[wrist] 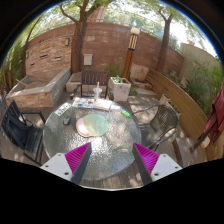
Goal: Arrange mouse
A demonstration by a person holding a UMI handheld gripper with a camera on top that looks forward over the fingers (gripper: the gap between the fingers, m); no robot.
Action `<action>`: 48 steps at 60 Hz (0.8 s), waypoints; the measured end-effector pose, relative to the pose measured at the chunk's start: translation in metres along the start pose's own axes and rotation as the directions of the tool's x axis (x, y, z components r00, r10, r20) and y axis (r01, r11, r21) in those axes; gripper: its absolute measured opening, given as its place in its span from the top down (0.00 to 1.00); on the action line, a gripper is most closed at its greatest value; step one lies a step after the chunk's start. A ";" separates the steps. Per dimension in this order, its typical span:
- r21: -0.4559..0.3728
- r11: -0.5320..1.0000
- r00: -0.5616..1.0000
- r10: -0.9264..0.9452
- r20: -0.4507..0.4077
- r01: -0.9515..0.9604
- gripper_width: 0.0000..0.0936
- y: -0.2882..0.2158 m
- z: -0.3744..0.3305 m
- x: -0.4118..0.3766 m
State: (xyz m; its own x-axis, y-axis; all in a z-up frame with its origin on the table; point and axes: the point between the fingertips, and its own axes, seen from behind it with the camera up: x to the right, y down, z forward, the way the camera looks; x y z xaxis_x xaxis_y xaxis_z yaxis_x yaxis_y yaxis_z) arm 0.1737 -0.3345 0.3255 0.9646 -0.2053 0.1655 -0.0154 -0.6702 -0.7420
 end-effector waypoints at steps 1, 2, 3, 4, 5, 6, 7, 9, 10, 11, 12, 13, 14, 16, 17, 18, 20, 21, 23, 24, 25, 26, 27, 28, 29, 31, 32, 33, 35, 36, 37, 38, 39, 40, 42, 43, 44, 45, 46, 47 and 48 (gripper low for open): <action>-0.004 1.000 1.000 0.000 0.002 0.000 0.10 0.001 0.000 -0.001; -0.007 1.000 1.000 -0.001 0.005 0.001 0.10 0.002 0.001 -0.002; -0.010 1.000 1.000 -0.001 0.007 0.001 0.10 0.003 0.001 -0.002; -0.013 1.000 1.000 -0.001 0.010 0.001 0.10 0.004 0.002 -0.003; -0.015 1.000 1.000 0.000 0.013 0.000 0.10 0.006 0.003 -0.004; -0.019 1.000 1.000 0.000 0.015 0.000 0.10 0.008 0.005 -0.006; -0.024 1.000 1.000 0.000 0.019 0.001 0.10 0.012 0.005 -0.007; -0.035 0.999 1.000 -0.001 0.027 0.002 0.10 0.019 0.011 -0.009; -0.039 0.999 1.000 -0.001 0.031 0.002 0.10 0.023 0.014 -0.010; -0.042 0.999 0.999 0.000 0.036 0.002 0.10 0.027 0.017 -0.012; -0.046 0.999 0.999 0.000 0.040 0.002 0.10 0.031 0.021 -0.014; -0.050 0.999 0.999 0.000 0.045 0.002 0.10 0.036 0.024 -0.017; -0.054 0.999 0.999 0.000 0.050 0.003 0.10 0.041 0.029 -0.020; -0.067 0.998 0.998 -0.003 0.059 0.007 0.10 0.054 0.038 -0.026; -0.075 0.997 0.998 -0.004 0.064 0.009 0.10 0.062 0.044 -0.030; -0.083 0.997 0.998 -0.004 0.068 0.010 0.10 0.069 0.049 -0.033; -0.098 0.995 0.997 -0.005 0.077 0.013 0.10 0.083 0.059 -0.043; -0.108 0.994 0.996 -0.007 0.084 0.016 0.10 0.090 0.064 -0.049; -0.133 0.991 0.995 -0.010 0.100 0.024 0.11 0.107 0.074 -0.062; -0.146 0.989 0.994 -0.011 0.109 0.027 0.10 0.115 0.081 -0.070; -0.158 0.987 0.993 -0.010 0.116 0.029 0.11 0.121 0.085 -0.076; -0.171 0.985 0.992 -0.010 0.124 0.031 0.10 0.128 0.091 -0.084; -0.182 0.983 0.991 -0.009 0.134 0.034 0.10 0.134 0.097 -0.092; -0.191 0.981 0.989 -0.008 0.144 0.036 0.10 0.139 0.103 -0.102; -0.198 0.979 0.988 -0.006 0.156 0.037 0.10 0.142 0.109 -0.111; -0.209 0.977 0.985 0.000 0.175 0.037 0.10 0.146 0.122 -0.131; -0.213 0.976 0.983 0.004 0.183 0.036 0.10 0.147 0.130 -0.142; -0.213 0.976 0.981 0.008 0.192 0.034 0.10 0.146 0.137 -0.152; -0.200 0.979 0.977 0.015 0.211 0.028 0.10 0.139 0.154 -0.174; -0.190 0.981 0.976 0.018 0.219 0.024 0.10 0.135 0.162 -0.184; -0.180 0.983 0.974 0.020 0.225 0.021 0.09 0.131 0.171 -0.194; -0.171 0.985 0.973 0.021 0.229 0.019 0.10 0.126 0.181 -0.204; -0.162 0.987 0.972 0.019 0.232 0.019 0.10 0.122 0.190 -0.214; -0.153 0.988 0.972 0.018 0.235 0.019 0.10 0.116 0.200 -0.224; -0.129 0.992 0.972 0.019 0.236 0.012 0.10 0.102 0.219 -0.242; -0.114 0.993 0.972 0.021 0.236 0.007 0.10 0.095 0.230 -0.251; -0.101 0.995 0.971 0.023 0.237 0.001 0.10 0.087 0.240 -0.260; -0.092 0.996 0.971 0.025 0.238 -0.004 0.10 0.080 0.250 -0.269; -0.085 0.996 0.971 0.029 0.239 -0.009 0.10 0.074 0.261 -0.277; -0.078 0.997 0.970 0.032 0.240 -0.013 0.10 0.067 0.271 -0.285; -0.069 0.997 0.970 0.034 0.241 -0.018 0.10 0.059 0.281 -0.293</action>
State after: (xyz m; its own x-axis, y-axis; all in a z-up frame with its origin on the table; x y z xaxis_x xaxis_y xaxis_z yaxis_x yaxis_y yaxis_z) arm -0.0355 -0.1138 0.0507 0.9985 -0.0500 -0.0219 -0.0511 -0.7143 -0.6980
